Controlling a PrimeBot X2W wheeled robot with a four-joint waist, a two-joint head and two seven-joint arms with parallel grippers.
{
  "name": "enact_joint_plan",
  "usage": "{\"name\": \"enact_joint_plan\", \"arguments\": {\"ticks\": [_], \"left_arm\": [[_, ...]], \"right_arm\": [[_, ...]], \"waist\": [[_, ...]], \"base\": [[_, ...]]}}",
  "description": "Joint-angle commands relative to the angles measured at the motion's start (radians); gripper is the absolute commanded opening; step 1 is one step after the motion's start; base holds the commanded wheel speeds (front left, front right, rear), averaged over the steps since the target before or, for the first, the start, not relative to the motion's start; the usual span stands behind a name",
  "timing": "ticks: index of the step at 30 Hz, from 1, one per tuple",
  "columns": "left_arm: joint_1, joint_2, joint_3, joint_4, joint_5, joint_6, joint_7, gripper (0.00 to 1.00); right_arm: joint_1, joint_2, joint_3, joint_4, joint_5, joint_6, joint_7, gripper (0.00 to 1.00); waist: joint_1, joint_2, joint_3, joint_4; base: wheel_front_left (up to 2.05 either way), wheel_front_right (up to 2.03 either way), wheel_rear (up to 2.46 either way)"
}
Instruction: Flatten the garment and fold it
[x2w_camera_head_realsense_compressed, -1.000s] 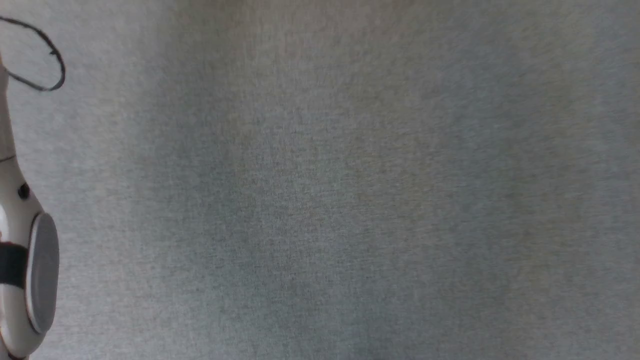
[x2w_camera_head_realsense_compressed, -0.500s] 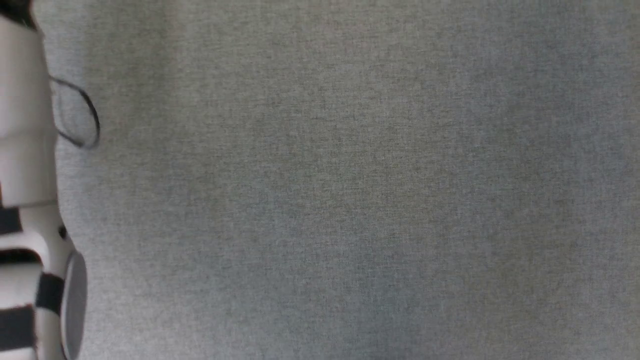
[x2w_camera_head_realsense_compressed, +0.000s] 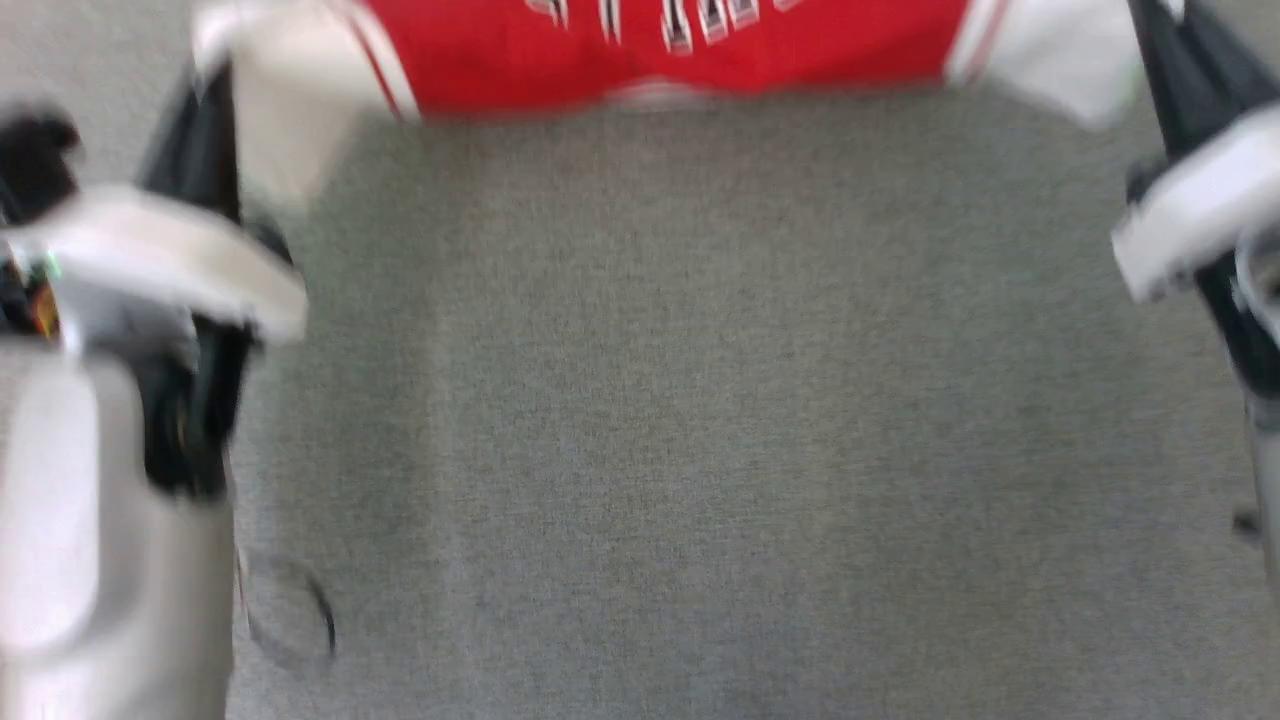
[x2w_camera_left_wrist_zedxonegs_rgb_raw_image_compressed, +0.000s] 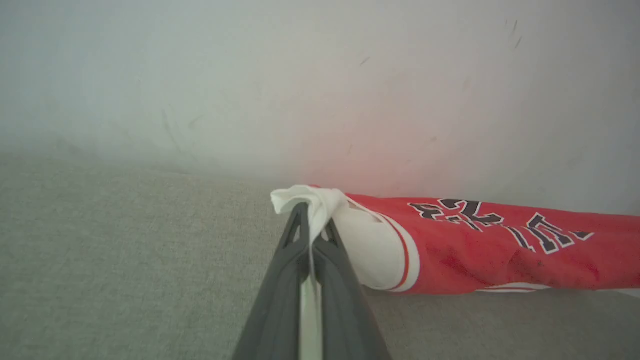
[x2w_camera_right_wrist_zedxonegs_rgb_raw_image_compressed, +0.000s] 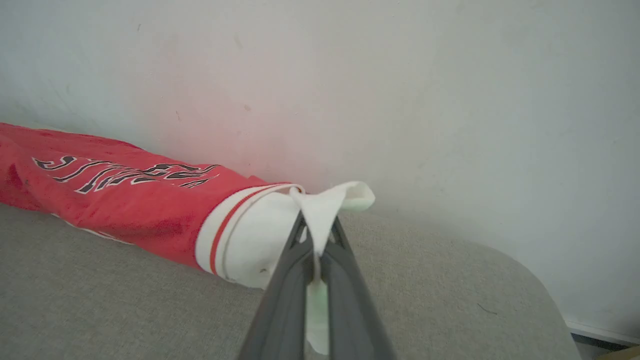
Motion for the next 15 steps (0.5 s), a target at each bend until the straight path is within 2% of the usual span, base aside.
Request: {"name": "enact_joint_plan", "arguments": {"ticks": [1, 5, 8, 15], "left_arm": [[0.042, -0.003, 0.007, -0.025, -0.01, 0.007, 0.012, 0.0], [0.234, -0.013, 0.029, -0.131, -0.031, 0.046, 0.057, 0.0], [0.368, -0.014, 0.039, -0.177, -0.029, 0.068, 0.075, 0.0], [0.621, -0.014, 0.009, -0.242, -0.063, 0.051, 0.152, 0.0]], "right_arm": [[0.04, 0.007, -0.02, -0.033, 0.001, -0.001, 0.007, 0.0], [0.239, 0.059, -0.098, -0.16, -0.008, -0.001, 0.049, 0.0], [0.368, 0.105, -0.131, -0.212, -0.011, -0.001, 0.067, 0.0], [0.596, 0.153, -0.185, -0.261, -0.013, -0.001, 0.098, 0.0]], "waist": [[0.0003, 0.0, -0.098, -0.007], [0.0003, 0.0, -0.151, -0.004], [0.0003, 0.0, -0.19, -0.008], [0.0003, 0.0, -0.268, -0.007]], "base": [[0.0, 0.0, 0.0], [0.0, 0.0, 0.0], [0.0, 0.0, 0.0], [0.0, 0.0, 0.0]]}}
